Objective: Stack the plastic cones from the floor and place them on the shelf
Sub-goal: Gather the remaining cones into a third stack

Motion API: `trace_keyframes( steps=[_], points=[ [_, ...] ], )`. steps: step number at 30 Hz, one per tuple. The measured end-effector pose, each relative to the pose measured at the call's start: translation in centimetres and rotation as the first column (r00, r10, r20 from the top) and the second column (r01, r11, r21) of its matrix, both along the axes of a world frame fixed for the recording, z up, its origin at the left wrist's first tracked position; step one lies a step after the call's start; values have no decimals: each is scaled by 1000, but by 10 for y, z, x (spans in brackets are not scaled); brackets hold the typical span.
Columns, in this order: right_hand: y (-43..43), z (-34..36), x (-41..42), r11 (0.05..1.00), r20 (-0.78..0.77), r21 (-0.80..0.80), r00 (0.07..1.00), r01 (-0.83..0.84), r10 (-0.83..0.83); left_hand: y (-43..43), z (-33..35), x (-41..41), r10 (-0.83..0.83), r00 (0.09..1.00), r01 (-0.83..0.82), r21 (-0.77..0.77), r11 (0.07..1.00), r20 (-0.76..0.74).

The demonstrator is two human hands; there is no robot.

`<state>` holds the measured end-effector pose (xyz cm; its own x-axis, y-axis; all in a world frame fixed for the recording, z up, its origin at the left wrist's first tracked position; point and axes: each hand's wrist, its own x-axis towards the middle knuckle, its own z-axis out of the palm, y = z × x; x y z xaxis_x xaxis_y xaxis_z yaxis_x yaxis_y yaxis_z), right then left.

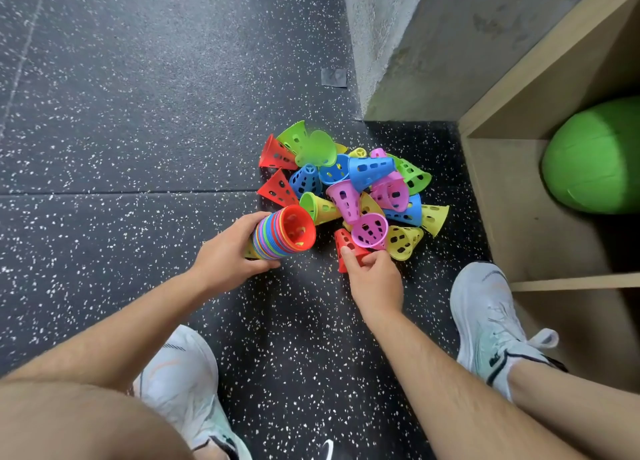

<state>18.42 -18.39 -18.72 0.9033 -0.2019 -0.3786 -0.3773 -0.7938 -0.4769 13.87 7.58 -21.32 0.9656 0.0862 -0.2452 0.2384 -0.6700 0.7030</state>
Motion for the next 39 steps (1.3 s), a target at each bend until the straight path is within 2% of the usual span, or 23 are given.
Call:
trace_keyframes(
  steps=[4,11,14,17,20,25,28,31,39],
  points=[
    [6,-1,3,990,-113,100,990,99,-88,-1,0,-1,0,1000,0,-4,1000,6],
    [20,-2,-16,995,7,103,1000,-19,18,-1,2,-2,20,1000,-20,-10,1000,-6],
    [23,4,-21,990,154,93,983,-110,95,-1,3,-2,31,999,-32,-20,999,-7],
    [22,10,-17,977,334,59,926,-207,176,-1,3,-2,36,999,-36,-26,999,-8],
    [20,15,-7,970,493,79,855,-231,163,-1,3,0,47,999,-48,-26,999,-11],
    [21,22,12,971,601,103,791,-218,114,-1,5,1,90,996,-90,-39,995,-19],
    [27,23,17,923,611,212,781,-321,131,-1,5,2,85,996,-86,-30,996,-27],
    [35,23,16,872,609,245,767,-423,201,-2,5,2,87,996,-87,-25,996,-31],
    [50,25,3,809,470,321,825,-492,315,-1,4,1,68,997,-69,-15,998,-33]
  ],
)
